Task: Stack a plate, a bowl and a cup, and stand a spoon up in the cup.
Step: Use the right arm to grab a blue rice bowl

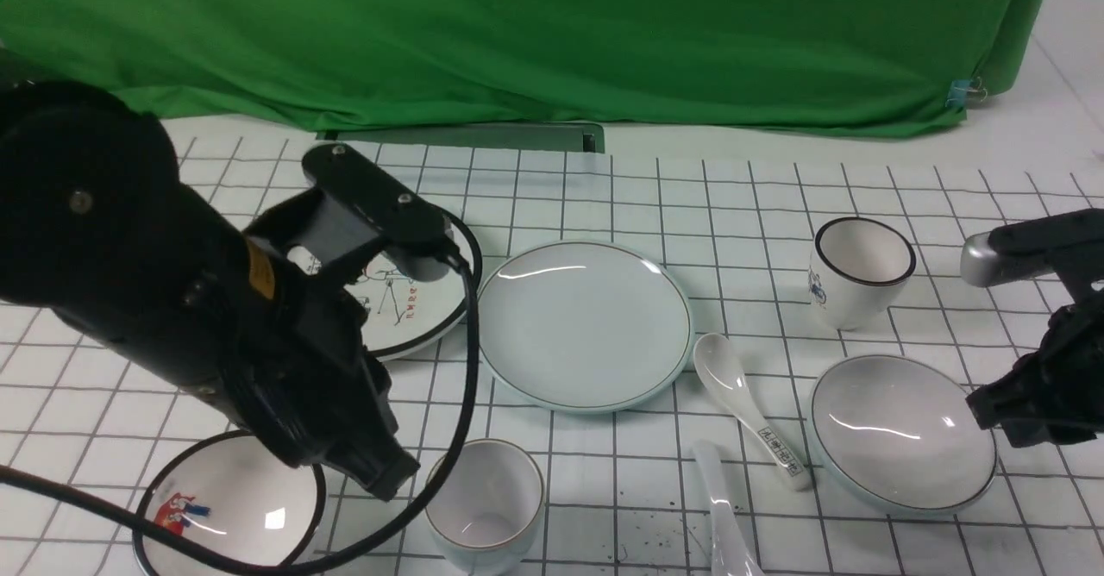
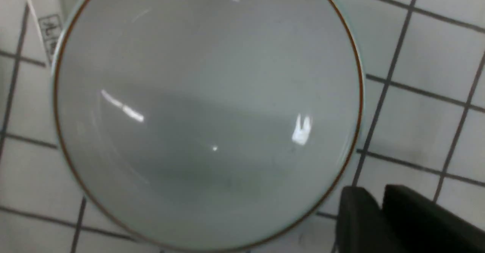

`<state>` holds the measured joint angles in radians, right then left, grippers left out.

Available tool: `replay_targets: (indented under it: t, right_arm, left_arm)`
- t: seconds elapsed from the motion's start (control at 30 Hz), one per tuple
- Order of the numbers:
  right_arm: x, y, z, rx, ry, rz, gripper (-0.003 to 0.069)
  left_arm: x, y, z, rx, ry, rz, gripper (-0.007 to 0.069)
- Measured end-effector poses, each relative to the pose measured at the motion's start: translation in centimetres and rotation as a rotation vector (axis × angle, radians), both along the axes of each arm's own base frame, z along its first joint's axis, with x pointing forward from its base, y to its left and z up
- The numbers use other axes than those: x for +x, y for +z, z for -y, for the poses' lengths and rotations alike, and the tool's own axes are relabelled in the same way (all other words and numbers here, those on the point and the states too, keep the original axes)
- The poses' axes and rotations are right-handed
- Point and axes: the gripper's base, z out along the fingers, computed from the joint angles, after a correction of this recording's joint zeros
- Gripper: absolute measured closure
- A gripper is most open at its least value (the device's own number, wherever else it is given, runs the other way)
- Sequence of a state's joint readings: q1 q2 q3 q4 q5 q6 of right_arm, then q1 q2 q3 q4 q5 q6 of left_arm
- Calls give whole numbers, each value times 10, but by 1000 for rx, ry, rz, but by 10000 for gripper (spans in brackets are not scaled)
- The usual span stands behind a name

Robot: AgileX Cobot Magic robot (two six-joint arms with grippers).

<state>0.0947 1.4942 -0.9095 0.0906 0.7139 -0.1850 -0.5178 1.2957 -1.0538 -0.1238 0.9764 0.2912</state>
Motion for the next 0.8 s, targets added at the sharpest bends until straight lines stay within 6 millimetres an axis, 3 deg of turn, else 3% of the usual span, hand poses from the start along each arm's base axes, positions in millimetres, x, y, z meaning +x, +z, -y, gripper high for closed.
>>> replay_targets:
  t: [0.1,0.13,0.17,0.27,0.4,0.47,0.5,0.53,0.67,0.8]
  right_arm:
    - [10,-10,-2,14,-13,28,282]
    - [10,-11,-2,14,-13,25,272]
    - [16,-18,-2,17,-19,38,208]
    - [22,-27,-3,18,-24,37,182]
    - [29,-49,-3,17,-35,-5,269]
    - [31,-53,-4,21,-42,-16,386]
    - [31,-52,-4,21,-43,-13,411]
    - [32,-47,-4,31,-51,2,497]
    - [29,-28,-6,60,-38,6,567]
    - [28,10,-24,102,70,64,589]
  left_arm:
    - [2,1,1,-14,4,26,652]
    - [2,1,1,-15,4,28,652]
    - [4,2,2,-23,6,42,652]
    - [5,3,2,-23,6,59,652]
    - [8,3,0,-3,2,95,652]
    - [8,3,-1,11,-2,105,652]
    - [8,3,-1,12,-2,105,652]
    - [9,3,-2,22,-4,111,652]
    - [10,3,-3,40,-8,121,652]
    - [10,3,-4,52,-11,127,652]
